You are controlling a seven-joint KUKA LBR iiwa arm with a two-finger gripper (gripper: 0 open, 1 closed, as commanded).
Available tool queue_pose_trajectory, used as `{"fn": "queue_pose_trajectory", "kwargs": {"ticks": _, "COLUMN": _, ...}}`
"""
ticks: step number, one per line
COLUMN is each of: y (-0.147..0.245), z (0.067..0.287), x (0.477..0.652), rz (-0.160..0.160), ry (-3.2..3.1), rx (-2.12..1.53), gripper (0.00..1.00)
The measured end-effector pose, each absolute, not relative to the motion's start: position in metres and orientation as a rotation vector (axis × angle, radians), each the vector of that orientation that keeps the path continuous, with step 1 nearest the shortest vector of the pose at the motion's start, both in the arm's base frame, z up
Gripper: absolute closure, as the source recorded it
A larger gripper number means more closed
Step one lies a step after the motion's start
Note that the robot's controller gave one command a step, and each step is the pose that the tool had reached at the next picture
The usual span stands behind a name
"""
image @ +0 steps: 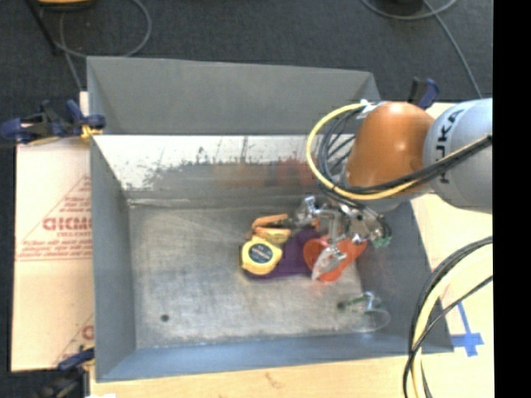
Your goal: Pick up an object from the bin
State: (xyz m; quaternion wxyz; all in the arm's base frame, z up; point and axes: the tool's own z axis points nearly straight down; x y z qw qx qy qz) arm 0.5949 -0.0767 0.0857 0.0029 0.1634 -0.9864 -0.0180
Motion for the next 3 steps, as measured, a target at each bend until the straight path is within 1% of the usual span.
{"fn": "queue_pose_trajectory", "kwargs": {"ticks": 1, "y": -0.0893, "z": 0.0849, "x": 0.5959, "rz": -0.006, "ry": -3.105, "rx": 0.519, "gripper": 1.00}}
{"fn": "queue_pose_trajectory", "kwargs": {"ticks": 3, "y": -0.0893, "z": 0.0891, "x": 0.5945, "rz": -0.008, "ry": -3.102, "rx": 0.518, "gripper": 1.00}}
